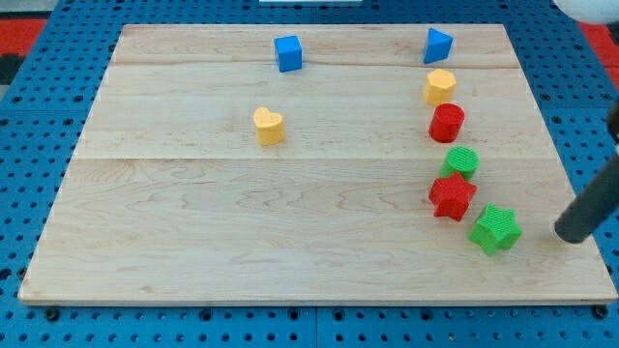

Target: Move the yellow heart down to the blue cube

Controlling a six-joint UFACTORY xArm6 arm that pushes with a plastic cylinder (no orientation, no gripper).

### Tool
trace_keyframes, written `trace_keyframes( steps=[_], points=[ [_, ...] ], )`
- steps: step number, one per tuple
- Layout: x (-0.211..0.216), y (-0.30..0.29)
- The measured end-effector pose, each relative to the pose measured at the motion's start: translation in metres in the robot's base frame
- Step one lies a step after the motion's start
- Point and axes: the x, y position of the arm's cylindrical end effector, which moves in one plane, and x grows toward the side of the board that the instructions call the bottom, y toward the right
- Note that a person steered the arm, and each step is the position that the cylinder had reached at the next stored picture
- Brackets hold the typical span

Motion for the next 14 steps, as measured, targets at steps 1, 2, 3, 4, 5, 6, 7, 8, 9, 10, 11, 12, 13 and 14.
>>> trace_keyframes(
  steps=[1,2,3,4,5,6,7,8,9,10,11,12,13,14],
  points=[
    [0.000,-0.033],
    [0.015,-0.060],
    [0.030,-0.081],
    [0.049,-0.067],
    [0.066,-0.083],
    [0.064,-0.186],
    [-0.006,-0.255],
    [-0.081,-0.285],
    [-0.113,-0.318],
    [-0.124,-0.323],
    [-0.161,-0.329],
    [-0.174,-0.324],
    [-0.194,-0.308],
    [-0.214,-0.283]
  ],
)
